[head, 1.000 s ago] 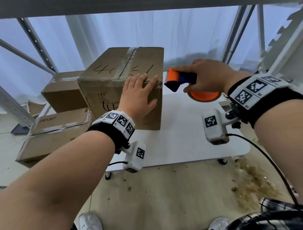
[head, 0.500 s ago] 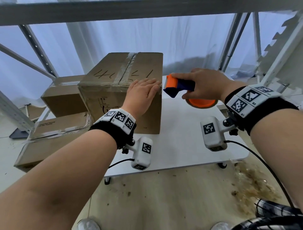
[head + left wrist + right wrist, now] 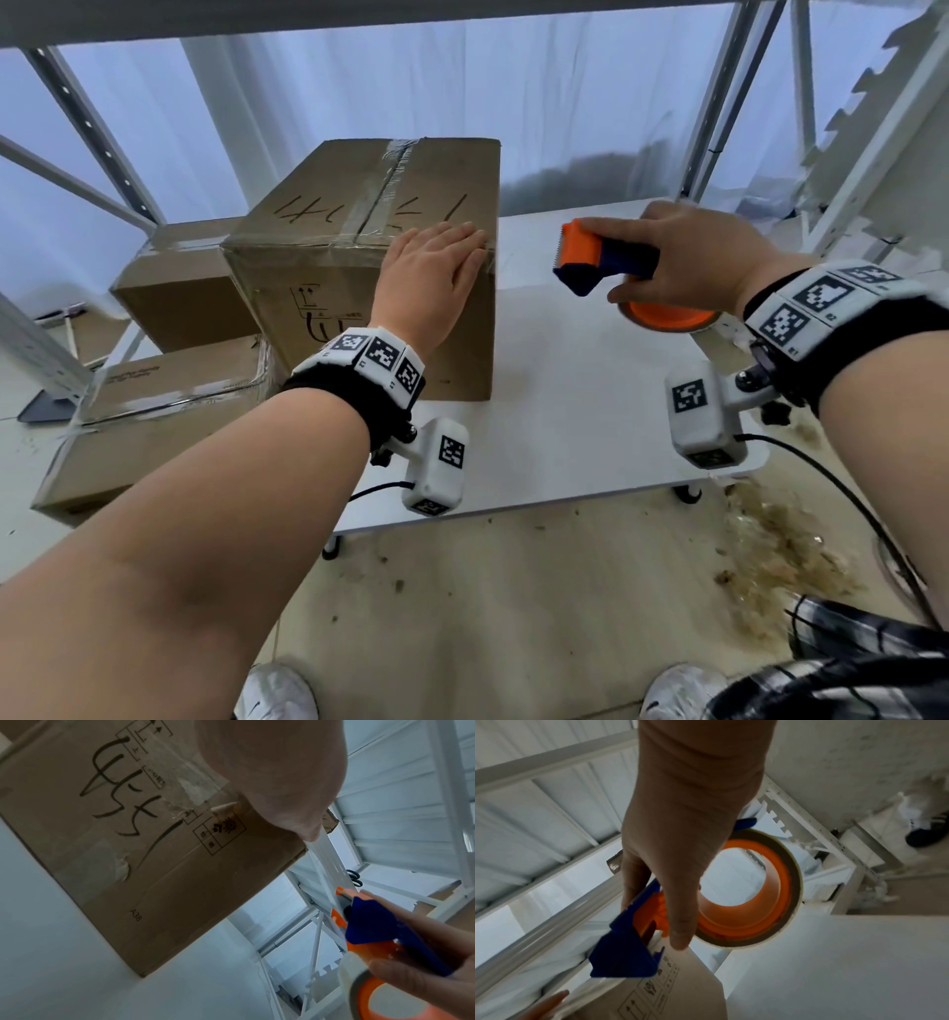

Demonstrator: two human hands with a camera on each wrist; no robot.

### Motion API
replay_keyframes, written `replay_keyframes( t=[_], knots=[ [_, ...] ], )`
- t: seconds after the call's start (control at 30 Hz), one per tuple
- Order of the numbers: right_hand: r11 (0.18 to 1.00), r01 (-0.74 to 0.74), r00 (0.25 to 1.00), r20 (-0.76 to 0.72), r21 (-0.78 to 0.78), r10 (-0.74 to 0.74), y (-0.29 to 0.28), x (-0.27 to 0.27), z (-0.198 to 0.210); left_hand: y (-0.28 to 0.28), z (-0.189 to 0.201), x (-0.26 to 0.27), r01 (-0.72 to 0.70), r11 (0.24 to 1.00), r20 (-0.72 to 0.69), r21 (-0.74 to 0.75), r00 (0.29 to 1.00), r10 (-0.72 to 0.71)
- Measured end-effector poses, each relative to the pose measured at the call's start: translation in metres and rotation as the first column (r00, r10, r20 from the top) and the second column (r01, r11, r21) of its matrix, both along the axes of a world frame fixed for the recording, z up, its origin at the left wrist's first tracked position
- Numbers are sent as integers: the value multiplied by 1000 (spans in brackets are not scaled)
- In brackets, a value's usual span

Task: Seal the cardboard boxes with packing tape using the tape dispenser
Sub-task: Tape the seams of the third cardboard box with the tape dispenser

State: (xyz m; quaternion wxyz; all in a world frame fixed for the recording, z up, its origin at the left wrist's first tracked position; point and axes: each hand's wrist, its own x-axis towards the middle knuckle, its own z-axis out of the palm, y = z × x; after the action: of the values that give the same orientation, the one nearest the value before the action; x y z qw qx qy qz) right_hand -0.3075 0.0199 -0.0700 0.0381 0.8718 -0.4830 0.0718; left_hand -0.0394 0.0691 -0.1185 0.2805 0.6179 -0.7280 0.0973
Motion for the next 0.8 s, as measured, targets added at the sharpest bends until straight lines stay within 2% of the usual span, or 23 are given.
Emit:
replay_keyframes(
  t=[0.1, 0.2, 0.27, 0.37, 0.57, 0.63, 0.73, 0.8],
  knots=[
    [999, 38, 999, -31, 33, -37, 2, -8, -9, 1, 1, 0, -8, 1000, 12, 17, 1000, 8],
    [996, 85, 973, -215, -2, -83, 3, -19, -9, 0, 2, -1, -24, 1000, 20, 18, 1000, 24],
    [996, 77, 957, -278, -45, -86, 1, -12, -6, -1, 1, -4, -45, 999, -4, 4, 999, 45],
    [998, 66, 959, -277, -1, -64, -1, -1, -11, -1, 0, -6, -43, 999, -12, -7, 999, 43],
    [993, 92, 977, -197, 74, -76, -1, -11, -20, 2, -6, -3, -17, 1000, 3, -17, 1000, 17],
    [989, 100, 979, -186, 107, -78, 4, -5, -29, 4, -11, -4, -26, 1000, 77, 1, 997, 26],
    [990, 84, 973, -222, 111, -58, 8, 17, -42, 5, -17, -4, -60, 998, 270, -3, 961, 58],
    [991, 65, 973, -229, 118, -37, 6, 36, -45, 4, -18, -3, -71, 997, 307, -22, 949, 74]
  ],
)
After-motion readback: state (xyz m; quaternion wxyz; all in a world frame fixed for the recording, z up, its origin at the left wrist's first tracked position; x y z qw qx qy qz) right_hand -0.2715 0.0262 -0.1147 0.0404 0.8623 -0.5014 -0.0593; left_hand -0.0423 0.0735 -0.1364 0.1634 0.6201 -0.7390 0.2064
